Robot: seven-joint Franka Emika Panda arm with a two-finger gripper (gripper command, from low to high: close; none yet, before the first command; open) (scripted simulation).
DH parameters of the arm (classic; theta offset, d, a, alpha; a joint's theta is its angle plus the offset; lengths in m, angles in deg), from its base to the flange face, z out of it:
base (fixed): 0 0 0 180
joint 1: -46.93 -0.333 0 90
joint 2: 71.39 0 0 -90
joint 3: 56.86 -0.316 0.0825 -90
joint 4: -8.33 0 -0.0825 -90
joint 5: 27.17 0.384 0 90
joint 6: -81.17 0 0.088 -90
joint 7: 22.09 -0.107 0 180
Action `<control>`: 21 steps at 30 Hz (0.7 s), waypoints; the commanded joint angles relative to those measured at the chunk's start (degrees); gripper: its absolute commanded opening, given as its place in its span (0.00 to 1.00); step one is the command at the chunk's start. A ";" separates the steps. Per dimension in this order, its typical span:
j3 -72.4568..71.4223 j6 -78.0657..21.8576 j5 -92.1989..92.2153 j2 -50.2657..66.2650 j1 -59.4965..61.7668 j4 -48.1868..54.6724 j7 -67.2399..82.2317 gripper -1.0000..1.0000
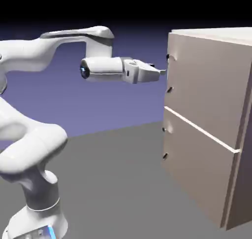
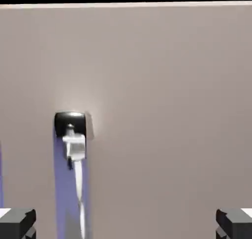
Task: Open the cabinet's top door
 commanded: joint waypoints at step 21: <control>-2.82 -10.06 11.41 1.17 2.92 -1.32 11.62 0.00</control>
